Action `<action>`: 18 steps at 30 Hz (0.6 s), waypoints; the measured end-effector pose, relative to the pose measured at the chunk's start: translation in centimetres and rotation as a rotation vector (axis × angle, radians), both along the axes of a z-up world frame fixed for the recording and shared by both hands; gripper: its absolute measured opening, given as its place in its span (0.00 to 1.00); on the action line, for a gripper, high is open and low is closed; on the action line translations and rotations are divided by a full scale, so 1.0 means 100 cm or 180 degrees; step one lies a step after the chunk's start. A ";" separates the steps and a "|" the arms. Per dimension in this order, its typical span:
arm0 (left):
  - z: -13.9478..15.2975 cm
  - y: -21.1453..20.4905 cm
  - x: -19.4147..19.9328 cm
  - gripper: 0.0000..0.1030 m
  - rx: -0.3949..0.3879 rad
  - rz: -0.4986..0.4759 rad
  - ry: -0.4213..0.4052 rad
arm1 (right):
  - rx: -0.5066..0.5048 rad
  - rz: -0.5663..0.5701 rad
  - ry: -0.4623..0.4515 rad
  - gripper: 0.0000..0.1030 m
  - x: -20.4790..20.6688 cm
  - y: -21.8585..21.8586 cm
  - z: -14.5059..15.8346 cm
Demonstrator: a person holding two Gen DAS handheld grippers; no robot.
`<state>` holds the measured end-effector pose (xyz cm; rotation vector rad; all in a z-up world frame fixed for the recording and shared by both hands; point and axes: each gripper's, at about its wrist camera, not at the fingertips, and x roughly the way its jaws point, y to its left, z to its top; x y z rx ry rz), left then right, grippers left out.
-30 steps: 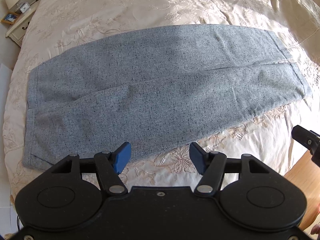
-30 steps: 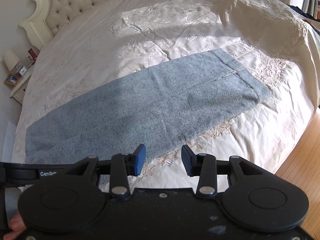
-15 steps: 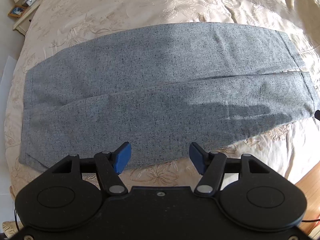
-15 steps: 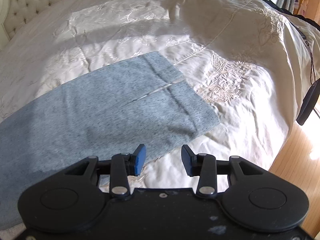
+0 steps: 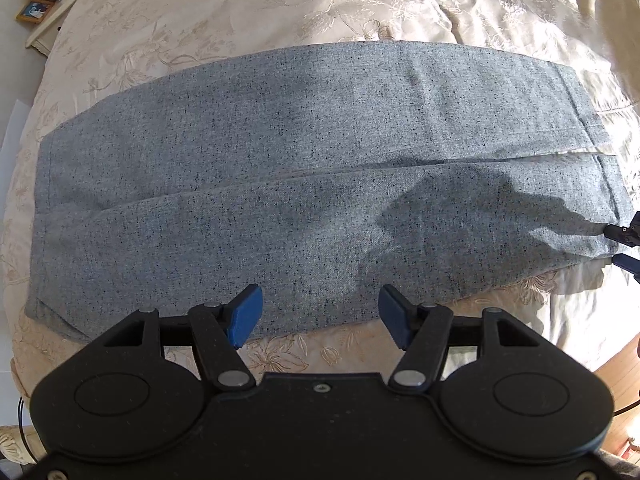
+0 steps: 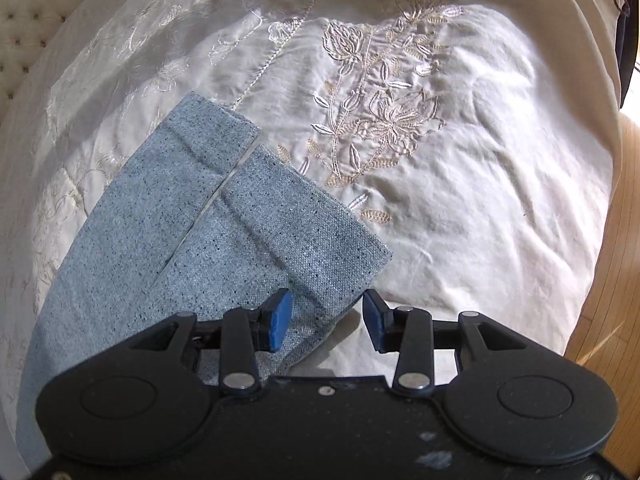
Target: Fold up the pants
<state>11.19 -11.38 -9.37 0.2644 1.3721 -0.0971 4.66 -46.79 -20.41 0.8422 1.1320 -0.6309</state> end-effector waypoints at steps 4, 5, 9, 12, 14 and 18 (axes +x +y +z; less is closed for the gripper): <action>-0.002 0.000 0.000 0.64 0.0036 0.0049 0.0017 | 0.0375 -0.0137 -0.0094 0.38 0.000 -0.006 -0.011; -0.003 0.001 0.000 0.64 0.0045 0.0049 0.0023 | 0.0406 -0.0128 -0.0128 0.36 0.001 -0.006 -0.011; -0.008 0.000 -0.001 0.64 0.0090 0.0036 0.0068 | 0.0259 0.0134 -0.0138 0.04 0.006 0.004 0.002; -0.011 -0.001 -0.003 0.64 0.0085 0.0012 0.0117 | 0.0142 0.0242 -0.0169 0.03 0.003 0.009 0.020; -0.013 -0.001 -0.004 0.64 0.0091 -0.0020 0.0134 | 0.0079 0.0303 -0.0153 0.03 -0.003 0.012 0.031; -0.016 -0.001 -0.008 0.64 0.0092 -0.0055 0.0168 | 0.0008 0.0390 -0.0072 0.03 -0.026 0.011 0.042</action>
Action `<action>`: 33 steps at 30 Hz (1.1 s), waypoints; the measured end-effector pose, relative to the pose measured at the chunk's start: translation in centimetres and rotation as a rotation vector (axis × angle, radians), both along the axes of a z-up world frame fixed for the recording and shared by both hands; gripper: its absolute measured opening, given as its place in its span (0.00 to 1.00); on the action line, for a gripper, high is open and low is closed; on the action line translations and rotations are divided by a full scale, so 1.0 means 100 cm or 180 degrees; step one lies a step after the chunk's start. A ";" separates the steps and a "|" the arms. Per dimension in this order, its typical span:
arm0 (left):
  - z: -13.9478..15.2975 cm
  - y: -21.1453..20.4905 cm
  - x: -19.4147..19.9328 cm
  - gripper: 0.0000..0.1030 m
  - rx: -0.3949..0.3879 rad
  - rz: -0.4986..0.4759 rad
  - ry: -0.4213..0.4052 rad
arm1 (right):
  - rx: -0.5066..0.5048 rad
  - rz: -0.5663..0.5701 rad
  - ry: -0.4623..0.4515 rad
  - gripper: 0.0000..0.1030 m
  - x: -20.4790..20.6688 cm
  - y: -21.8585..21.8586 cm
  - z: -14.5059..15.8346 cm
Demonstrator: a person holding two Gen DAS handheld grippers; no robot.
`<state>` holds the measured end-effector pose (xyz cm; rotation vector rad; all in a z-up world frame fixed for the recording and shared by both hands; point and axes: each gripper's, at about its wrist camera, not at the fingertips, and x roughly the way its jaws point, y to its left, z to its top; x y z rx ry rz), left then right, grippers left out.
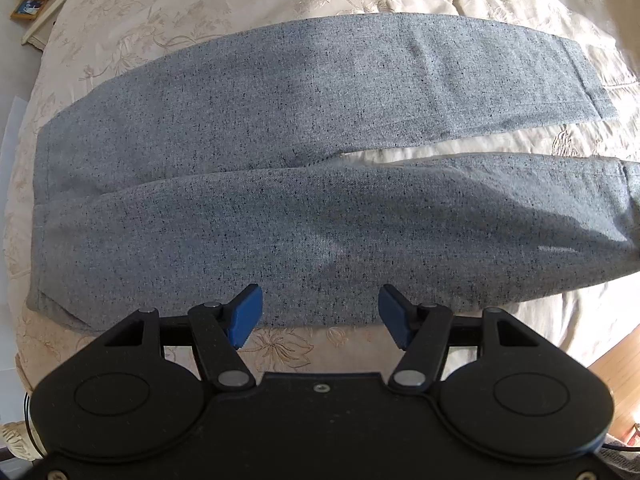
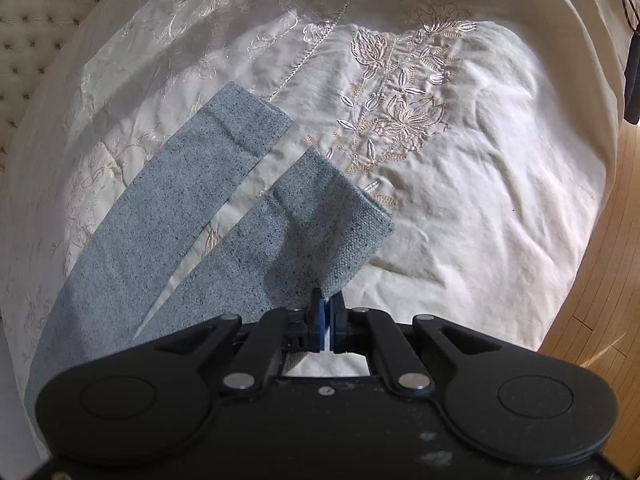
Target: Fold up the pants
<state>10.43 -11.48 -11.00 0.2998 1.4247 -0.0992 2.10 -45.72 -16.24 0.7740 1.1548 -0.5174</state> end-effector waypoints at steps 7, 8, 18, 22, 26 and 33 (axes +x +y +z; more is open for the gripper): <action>-0.003 0.007 -0.005 0.64 -0.0064 0.0078 0.0094 | -0.0136 0.0113 0.0317 0.02 -0.020 0.002 -0.017; -0.003 0.009 -0.007 0.64 -0.0061 0.0087 0.0110 | -0.0173 0.0166 0.0376 0.02 -0.019 0.004 -0.021; -0.001 0.024 -0.026 0.64 -0.0001 0.0106 0.0116 | -0.0337 0.0374 0.0484 0.02 -0.016 0.011 -0.024; 0.002 0.027 -0.033 0.64 0.0006 0.0060 0.0093 | -0.0485 0.0519 0.0501 0.02 -0.016 0.017 -0.025; 0.005 0.031 -0.040 0.64 -0.0011 0.0023 0.0070 | -0.0537 0.0580 0.0498 0.04 -0.016 0.020 -0.028; -0.004 0.062 -0.045 0.64 -0.0029 0.0030 0.0104 | -0.0794 0.0580 0.0227 0.19 -0.018 0.033 0.005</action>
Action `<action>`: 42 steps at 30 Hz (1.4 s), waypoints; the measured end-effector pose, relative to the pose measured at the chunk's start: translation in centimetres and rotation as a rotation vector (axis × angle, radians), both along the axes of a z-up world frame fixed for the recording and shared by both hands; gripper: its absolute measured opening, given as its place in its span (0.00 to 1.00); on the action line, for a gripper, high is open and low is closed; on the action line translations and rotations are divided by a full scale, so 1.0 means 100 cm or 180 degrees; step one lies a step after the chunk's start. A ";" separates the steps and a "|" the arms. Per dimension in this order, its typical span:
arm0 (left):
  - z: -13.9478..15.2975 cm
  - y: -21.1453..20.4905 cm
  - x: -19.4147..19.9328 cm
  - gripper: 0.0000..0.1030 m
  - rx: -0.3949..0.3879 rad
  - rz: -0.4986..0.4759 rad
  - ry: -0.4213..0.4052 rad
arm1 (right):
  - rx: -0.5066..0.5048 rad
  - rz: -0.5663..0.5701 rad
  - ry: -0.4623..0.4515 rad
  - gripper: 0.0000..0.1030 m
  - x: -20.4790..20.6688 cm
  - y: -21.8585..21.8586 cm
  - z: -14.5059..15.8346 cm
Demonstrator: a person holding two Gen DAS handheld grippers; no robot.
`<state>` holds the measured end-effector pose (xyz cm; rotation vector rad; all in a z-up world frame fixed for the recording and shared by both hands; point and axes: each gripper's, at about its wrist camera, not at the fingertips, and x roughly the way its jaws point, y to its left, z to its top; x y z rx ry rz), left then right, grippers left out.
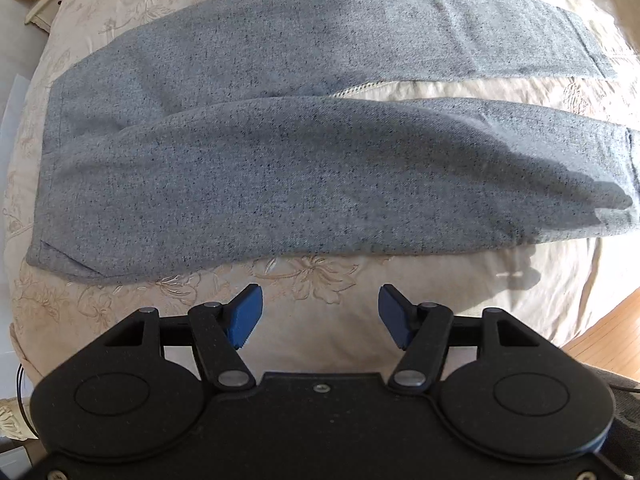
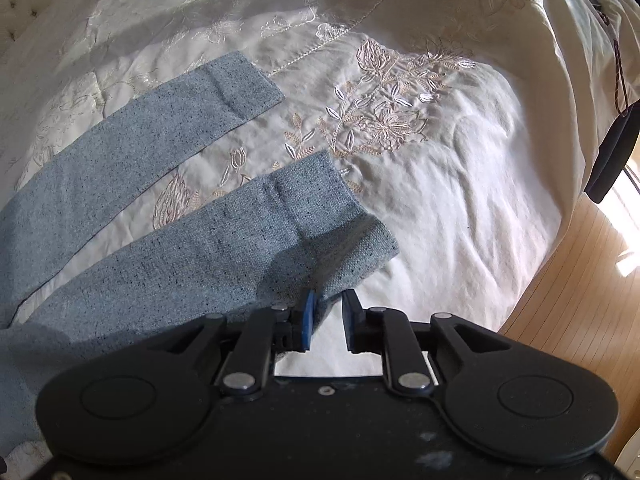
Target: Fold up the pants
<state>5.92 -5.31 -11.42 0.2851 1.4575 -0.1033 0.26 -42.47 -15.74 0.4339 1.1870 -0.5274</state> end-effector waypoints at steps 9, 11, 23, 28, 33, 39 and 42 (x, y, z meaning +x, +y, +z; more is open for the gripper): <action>-0.001 0.059 0.001 0.64 0.0060 -0.0010 0.0002 | 0.0422 0.0559 -0.0417 0.21 -0.001 0.099 0.027; -0.001 0.067 0.003 0.64 0.0062 -0.0063 -0.0009 | 0.0604 0.0757 -0.0466 0.21 0.000 0.134 0.025; -0.009 0.122 0.017 0.64 0.0133 -0.0168 -0.0050 | 0.1387 0.1040 -0.0212 0.27 0.006 0.275 -0.019; -0.006 0.141 0.022 0.64 0.0107 -0.0143 -0.0086 | 0.1890 0.0297 -0.0371 0.36 0.010 0.285 -0.035; -0.006 0.151 0.028 0.64 0.0099 -0.0137 -0.0122 | 0.1990 -0.0353 -0.0311 0.38 0.025 0.288 -0.050; -0.006 0.152 0.028 0.64 0.0024 -0.0156 -0.0127 | 0.1616 0.0017 -0.0324 0.05 0.042 0.310 -0.046; -0.009 0.149 0.027 0.64 0.0002 -0.0192 -0.0095 | 0.1546 0.0156 -0.0270 0.05 0.031 0.310 -0.036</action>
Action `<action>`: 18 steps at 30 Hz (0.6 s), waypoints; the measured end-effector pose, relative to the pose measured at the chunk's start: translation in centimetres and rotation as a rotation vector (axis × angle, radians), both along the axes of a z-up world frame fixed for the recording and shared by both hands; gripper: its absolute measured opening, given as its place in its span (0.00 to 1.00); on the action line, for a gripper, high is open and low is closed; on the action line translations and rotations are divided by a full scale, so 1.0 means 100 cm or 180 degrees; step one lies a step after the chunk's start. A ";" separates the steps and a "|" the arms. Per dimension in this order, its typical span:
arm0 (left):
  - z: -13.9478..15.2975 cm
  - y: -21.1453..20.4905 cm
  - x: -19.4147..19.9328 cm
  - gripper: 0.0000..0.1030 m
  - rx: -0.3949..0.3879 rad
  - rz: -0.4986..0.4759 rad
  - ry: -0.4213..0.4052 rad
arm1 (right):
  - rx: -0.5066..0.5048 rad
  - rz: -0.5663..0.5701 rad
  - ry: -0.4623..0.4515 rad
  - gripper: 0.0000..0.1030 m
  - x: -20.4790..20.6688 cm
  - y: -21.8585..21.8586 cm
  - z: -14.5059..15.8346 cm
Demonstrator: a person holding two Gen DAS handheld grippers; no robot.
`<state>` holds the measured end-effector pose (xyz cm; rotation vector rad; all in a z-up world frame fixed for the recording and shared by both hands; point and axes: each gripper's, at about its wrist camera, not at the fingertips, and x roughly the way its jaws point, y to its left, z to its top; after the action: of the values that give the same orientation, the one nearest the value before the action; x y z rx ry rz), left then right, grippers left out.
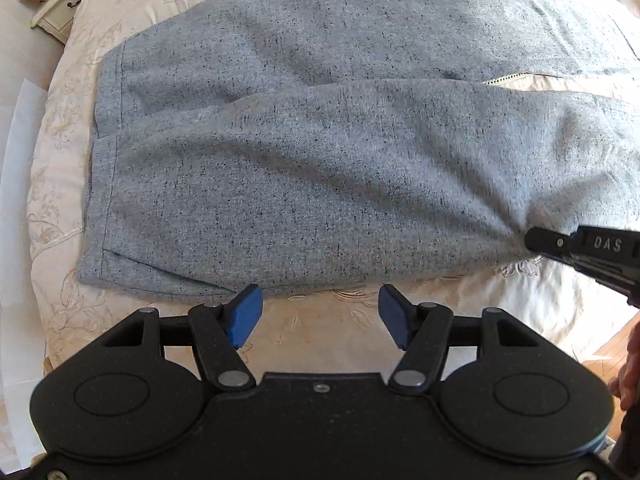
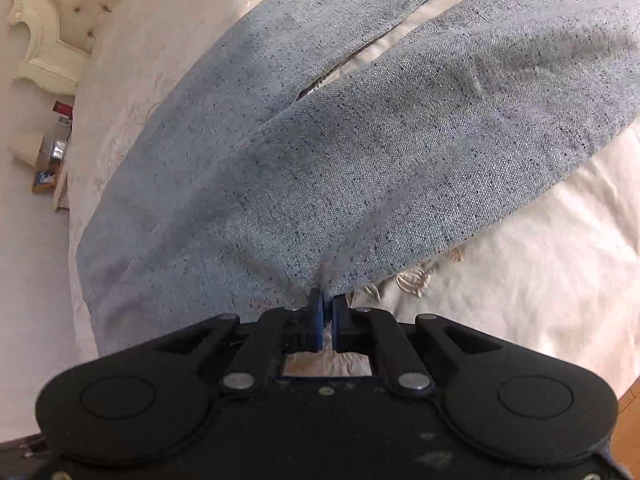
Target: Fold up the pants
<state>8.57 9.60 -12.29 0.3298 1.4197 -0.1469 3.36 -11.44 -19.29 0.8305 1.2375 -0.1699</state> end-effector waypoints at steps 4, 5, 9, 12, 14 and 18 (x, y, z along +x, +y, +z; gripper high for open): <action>-0.003 -0.003 -0.001 0.64 -0.0017 -0.0025 0.0022 | 0.0059 0.0132 0.0191 0.04 -0.020 0.002 0.004; -0.003 -0.005 -0.001 0.64 -0.0015 -0.0028 0.0024 | 0.0070 0.0172 0.0229 0.04 -0.025 0.002 0.002; -0.001 -0.013 0.004 0.64 -0.0043 -0.0046 -0.0022 | 0.0179 0.0246 0.0311 0.16 -0.027 -0.002 -0.003; 0.001 -0.027 0.017 0.64 -0.0061 -0.0081 -0.0106 | 0.0137 0.0433 0.0279 0.20 -0.020 -0.013 0.011; 0.003 -0.039 0.032 0.64 -0.0090 -0.0076 -0.0191 | -0.0007 0.0478 0.0083 0.22 -0.019 -0.025 0.028; 0.001 -0.069 0.072 0.64 -0.0149 0.0050 -0.0294 | -0.0476 0.0562 -0.0202 0.23 -0.012 -0.053 0.051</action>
<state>15.81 2.72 -12.18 0.2833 1.3252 -0.1501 2.19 -16.77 -14.19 0.5901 1.2161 -0.0911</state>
